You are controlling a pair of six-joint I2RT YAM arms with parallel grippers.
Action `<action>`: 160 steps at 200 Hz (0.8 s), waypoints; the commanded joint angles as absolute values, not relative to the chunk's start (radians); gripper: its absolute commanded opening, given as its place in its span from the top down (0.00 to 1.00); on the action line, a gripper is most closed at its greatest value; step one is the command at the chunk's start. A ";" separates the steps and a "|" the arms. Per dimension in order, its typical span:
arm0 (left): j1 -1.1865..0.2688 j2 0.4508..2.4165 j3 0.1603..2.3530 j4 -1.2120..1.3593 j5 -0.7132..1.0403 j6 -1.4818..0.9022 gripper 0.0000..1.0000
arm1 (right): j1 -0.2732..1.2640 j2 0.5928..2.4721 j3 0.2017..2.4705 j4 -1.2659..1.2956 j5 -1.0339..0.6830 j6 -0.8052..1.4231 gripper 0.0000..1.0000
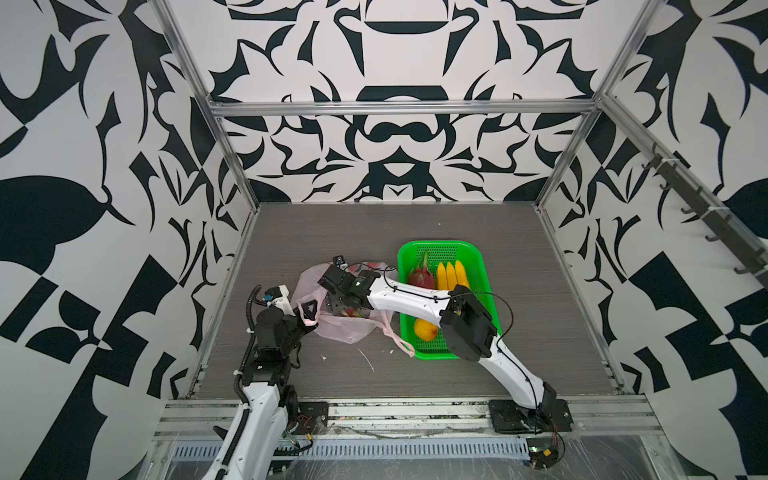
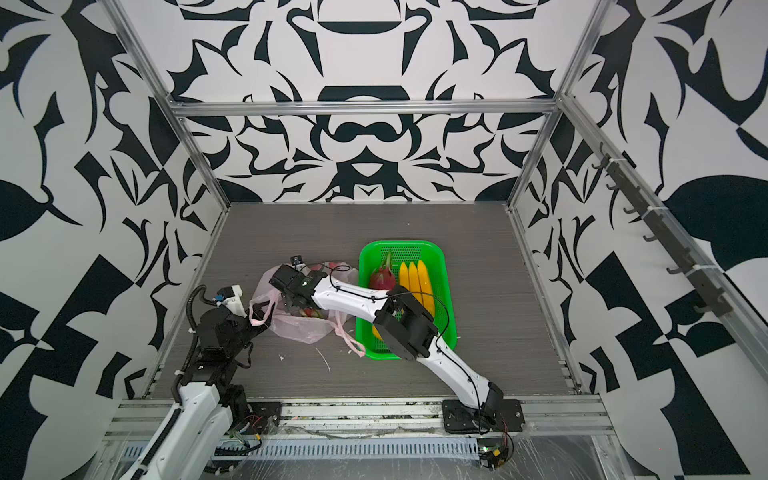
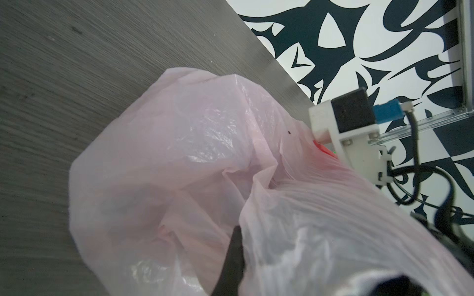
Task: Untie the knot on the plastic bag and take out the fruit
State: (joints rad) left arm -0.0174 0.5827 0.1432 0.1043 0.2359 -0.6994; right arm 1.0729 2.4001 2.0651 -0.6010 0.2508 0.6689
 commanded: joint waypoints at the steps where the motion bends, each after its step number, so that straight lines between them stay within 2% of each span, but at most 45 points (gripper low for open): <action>1: -0.015 0.576 0.132 0.126 0.235 -0.694 1.00 | 1.069 2.338 2.043 -0.591 0.233 0.659 0.66; 38: -0.015 0.584 0.135 0.135 0.221 -0.695 1.00 | 1.072 2.306 2.023 -0.580 0.210 0.653 0.82; 54: -0.015 0.589 0.139 0.140 0.217 -0.695 1.00 | 1.078 2.290 2.016 -0.577 0.203 0.647 0.85; 160: -0.016 0.650 0.186 0.189 0.204 -0.691 1.00 | 1.121 2.137 1.948 -0.568 0.205 0.604 0.88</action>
State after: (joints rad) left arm -0.0174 0.6445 0.1459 0.1574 0.2077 -0.6994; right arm 1.1046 2.2078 1.9583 -0.5781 0.2012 0.6258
